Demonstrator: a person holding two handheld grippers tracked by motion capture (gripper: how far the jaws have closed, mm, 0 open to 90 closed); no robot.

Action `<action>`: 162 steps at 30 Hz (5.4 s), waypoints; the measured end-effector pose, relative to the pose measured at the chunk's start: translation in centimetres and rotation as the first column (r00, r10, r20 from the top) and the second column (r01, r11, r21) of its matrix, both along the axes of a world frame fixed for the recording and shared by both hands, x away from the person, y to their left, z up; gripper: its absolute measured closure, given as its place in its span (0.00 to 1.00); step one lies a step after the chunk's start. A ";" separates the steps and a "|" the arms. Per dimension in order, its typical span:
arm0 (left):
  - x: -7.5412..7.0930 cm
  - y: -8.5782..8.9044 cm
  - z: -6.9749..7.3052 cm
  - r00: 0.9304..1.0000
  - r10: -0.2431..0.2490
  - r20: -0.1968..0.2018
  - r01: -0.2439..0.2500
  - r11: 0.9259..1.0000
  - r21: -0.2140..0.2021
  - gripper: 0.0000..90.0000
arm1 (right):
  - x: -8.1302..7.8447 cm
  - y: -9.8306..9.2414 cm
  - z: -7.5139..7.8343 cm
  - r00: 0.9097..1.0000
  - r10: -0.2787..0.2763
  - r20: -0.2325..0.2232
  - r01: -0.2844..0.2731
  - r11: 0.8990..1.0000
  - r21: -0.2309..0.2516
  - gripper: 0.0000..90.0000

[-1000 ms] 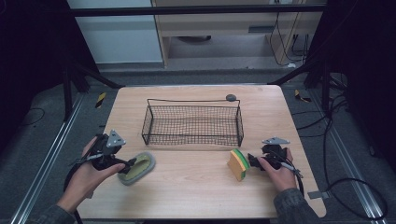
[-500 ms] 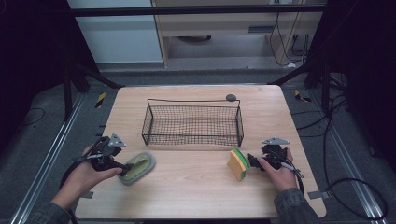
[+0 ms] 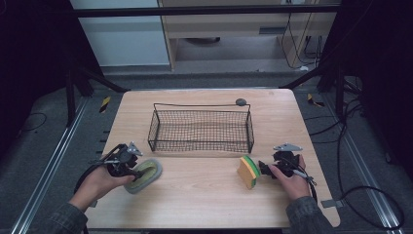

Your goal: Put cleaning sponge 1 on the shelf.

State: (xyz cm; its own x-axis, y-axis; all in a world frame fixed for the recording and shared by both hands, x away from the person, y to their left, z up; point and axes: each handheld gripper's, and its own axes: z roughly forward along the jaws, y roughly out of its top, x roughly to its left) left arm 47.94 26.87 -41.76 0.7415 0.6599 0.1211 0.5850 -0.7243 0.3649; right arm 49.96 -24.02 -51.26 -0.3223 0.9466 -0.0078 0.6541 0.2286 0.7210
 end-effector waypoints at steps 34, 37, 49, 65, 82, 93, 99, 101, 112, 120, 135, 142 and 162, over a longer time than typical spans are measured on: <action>1.5 -0.3 -1.7 0.997 -0.008 -0.076 0.008 1.000 -0.006 0.74 | -0.1 0.0 0.0 1.000 0.005 -0.004 -0.005 1.000 0.001 0.01; 1.5 -0.4 -1.8 0.997 -0.011 -0.078 0.011 1.000 -0.003 0.73 | -0.1 0.0 0.0 1.000 0.006 -0.005 -0.006 1.000 0.001 0.01; 0.4 -0.3 -0.1 0.998 -0.058 0.008 0.059 0.998 -0.022 0.78 | -0.1 0.0 0.0 1.000 0.005 0.001 -0.005 1.000 0.007 0.01; -1.3 -1.5 3.5 0.977 -0.158 0.145 0.162 0.987 -0.015 0.78 | -0.1 0.0 0.0 1.000 0.005 0.001 -0.005 1.000 0.010 0.01; 0.9 -2.9 6.6 0.953 -0.190 0.236 0.193 0.981 0.009 0.78 | -0.2 0.0 0.0 1.000 0.004 0.002 -0.004 1.000 0.009 0.01; 2.9 -3.6 9.8 0.930 -0.236 0.280 0.235 0.971 0.039 0.79 | 0.2 0.1 0.0 1.000 0.004 -0.003 -0.004 1.000 0.005 0.00; 4.1 -4.3 10.2 0.919 -0.265 0.291 0.263 0.964 0.047 0.79 | 0.3 0.1 0.0 1.000 0.008 0.002 -0.008 1.000 0.003 0.00; 4.4 -4.6 10.4 0.914 -0.289 0.285 0.281 0.957 0.070 0.79 | 0.2 0.2 0.0 1.000 0.005 -0.003 -0.005 1.000 0.008 0.00; 6.0 -5.9 11.1 0.862 -0.325 0.389 0.290 0.946 0.148 0.79 | -0.5 -0.1 0.0 1.000 0.014 0.003 -0.014 1.000 0.003 0.01; 6.5 -5.9 11.0 0.835 -0.361 0.415 0.302 0.931 0.204 0.79 | -0.8 -0.1 0.0 1.000 0.012 0.004 -0.012 1.000 0.005 0.01; 8.0 -7.5 10.7 0.790 -0.416 0.451 0.327 0.907 0.263 0.79 | -0.9 -0.1 0.0 1.000 0.008 0.003 -0.008 1.000 0.003 0.01; 8.7 -8.3 10.1 0.779 -0.441 0.446 0.341 0.894 0.290 0.79 | -0.9 -0.1 0.0 1.000 0.008 0.004 -0.008 1.000 0.005 0.01; 10.0 -9.6 8.8 0.742 -0.511 0.433 0.392 0.856 0.339 0.79 | -0.9 -0.2 0.0 1.000 0.013 0.003 -0.013 1.000 0.004 0.01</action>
State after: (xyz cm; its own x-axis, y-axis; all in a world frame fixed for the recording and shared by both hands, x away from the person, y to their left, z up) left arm 57.90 17.26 -32.94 0.7432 0.1756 0.6456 -0.0476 -0.9486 0.3129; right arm 49.08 -24.18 -51.28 -0.3342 0.9425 -0.0049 0.6489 0.2338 0.7241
